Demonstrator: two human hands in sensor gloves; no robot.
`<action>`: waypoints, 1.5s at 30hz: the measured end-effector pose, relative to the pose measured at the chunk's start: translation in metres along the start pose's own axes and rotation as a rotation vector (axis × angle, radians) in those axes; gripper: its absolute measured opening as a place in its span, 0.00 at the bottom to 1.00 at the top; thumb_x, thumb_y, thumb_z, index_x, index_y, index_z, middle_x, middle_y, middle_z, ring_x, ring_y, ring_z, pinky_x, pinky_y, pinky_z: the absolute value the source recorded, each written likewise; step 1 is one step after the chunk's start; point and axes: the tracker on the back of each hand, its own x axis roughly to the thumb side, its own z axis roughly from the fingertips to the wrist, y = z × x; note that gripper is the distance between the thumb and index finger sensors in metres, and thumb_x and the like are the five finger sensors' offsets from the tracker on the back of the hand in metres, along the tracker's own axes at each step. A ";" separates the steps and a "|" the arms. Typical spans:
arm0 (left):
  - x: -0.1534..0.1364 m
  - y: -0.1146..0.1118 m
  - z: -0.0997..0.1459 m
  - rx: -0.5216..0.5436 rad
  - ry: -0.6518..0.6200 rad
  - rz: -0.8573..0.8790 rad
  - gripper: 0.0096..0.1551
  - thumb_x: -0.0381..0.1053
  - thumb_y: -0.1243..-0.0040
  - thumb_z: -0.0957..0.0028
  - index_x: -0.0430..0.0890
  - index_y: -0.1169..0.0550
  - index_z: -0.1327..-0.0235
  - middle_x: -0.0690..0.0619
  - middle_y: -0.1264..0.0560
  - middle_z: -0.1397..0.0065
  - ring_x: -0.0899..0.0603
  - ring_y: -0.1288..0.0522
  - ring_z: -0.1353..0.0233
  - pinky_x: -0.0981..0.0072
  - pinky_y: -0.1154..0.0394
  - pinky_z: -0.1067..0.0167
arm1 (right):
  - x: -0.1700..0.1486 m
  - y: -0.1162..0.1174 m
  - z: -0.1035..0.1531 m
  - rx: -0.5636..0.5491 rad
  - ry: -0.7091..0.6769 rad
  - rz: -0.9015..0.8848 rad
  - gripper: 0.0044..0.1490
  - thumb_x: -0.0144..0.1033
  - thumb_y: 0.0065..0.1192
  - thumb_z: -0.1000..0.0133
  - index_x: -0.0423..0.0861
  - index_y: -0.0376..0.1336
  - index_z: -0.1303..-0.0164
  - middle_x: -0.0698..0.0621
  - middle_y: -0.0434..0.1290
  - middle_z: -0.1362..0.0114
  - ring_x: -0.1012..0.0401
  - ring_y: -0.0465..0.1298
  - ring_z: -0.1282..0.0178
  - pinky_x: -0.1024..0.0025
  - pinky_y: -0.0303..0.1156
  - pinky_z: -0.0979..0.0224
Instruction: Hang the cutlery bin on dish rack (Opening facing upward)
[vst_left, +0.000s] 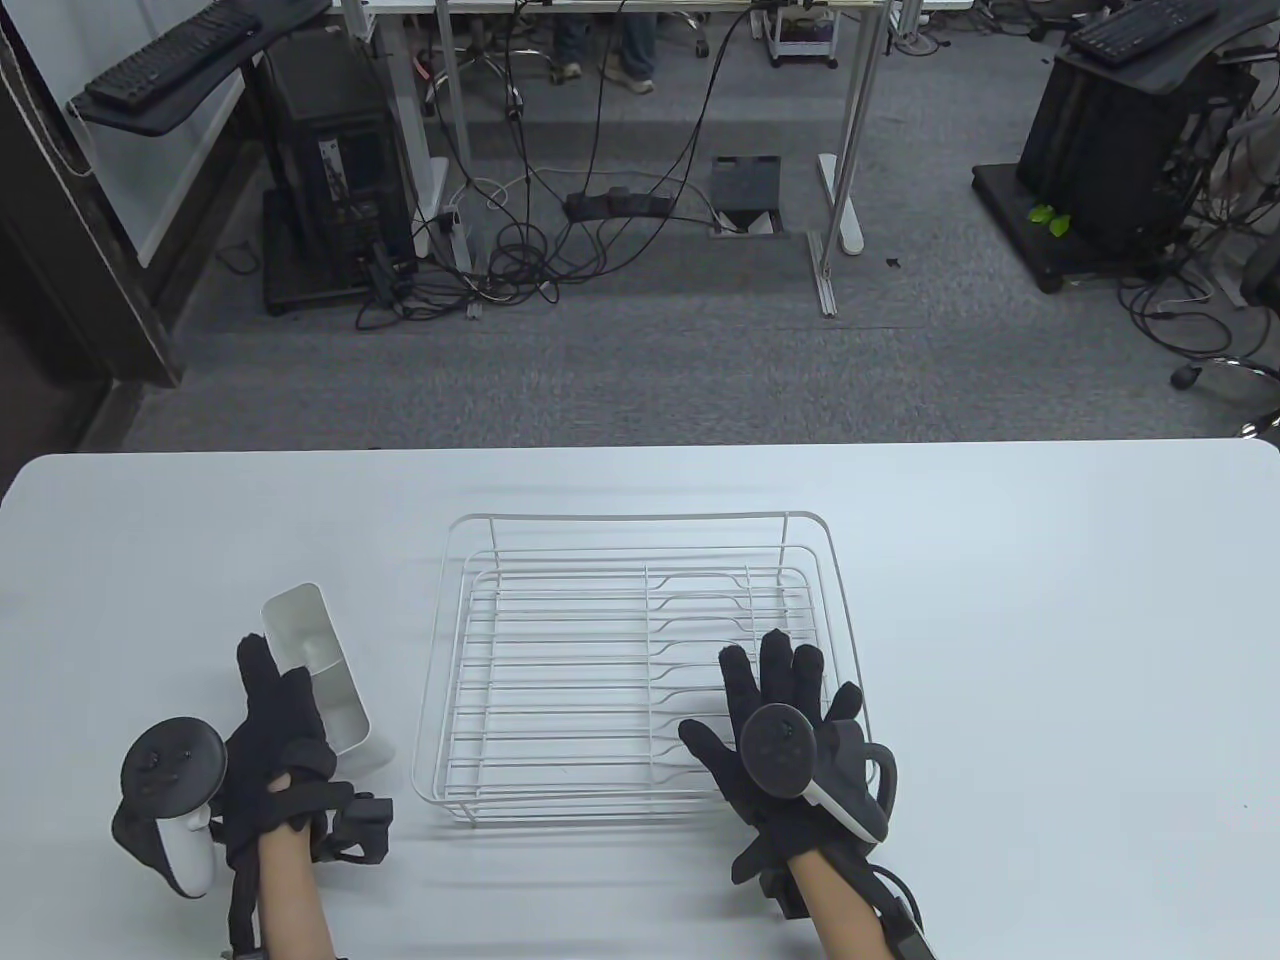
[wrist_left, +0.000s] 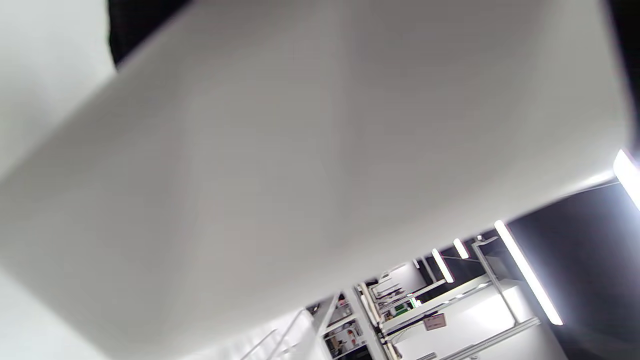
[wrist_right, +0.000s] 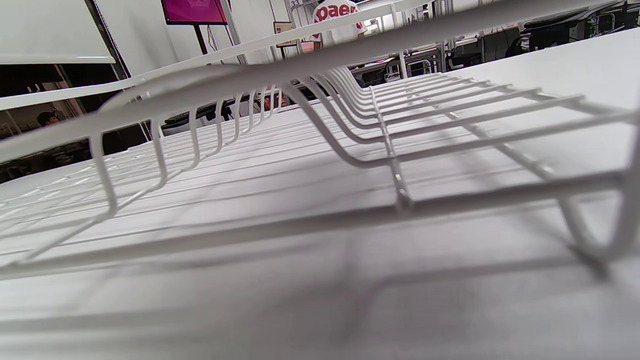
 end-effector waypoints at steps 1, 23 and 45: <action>0.004 0.001 0.001 0.007 -0.015 0.005 0.36 0.52 0.56 0.33 0.43 0.49 0.16 0.30 0.42 0.19 0.28 0.27 0.29 0.43 0.25 0.41 | 0.000 0.000 0.000 0.000 0.000 0.000 0.50 0.69 0.45 0.39 0.50 0.42 0.15 0.39 0.38 0.13 0.39 0.38 0.16 0.33 0.30 0.27; 0.096 -0.078 0.044 -0.152 -0.304 0.093 0.36 0.54 0.58 0.32 0.44 0.50 0.15 0.32 0.42 0.19 0.29 0.26 0.29 0.45 0.24 0.40 | 0.000 0.000 0.000 0.004 0.001 -0.004 0.50 0.68 0.46 0.39 0.50 0.42 0.15 0.39 0.38 0.14 0.39 0.37 0.16 0.33 0.30 0.27; 0.112 -0.138 0.076 -0.298 -0.366 0.092 0.36 0.54 0.59 0.32 0.43 0.51 0.15 0.33 0.43 0.18 0.30 0.26 0.28 0.46 0.24 0.40 | -0.002 -0.002 -0.002 0.019 -0.001 -0.051 0.50 0.67 0.47 0.39 0.50 0.40 0.15 0.39 0.35 0.14 0.39 0.36 0.17 0.33 0.31 0.28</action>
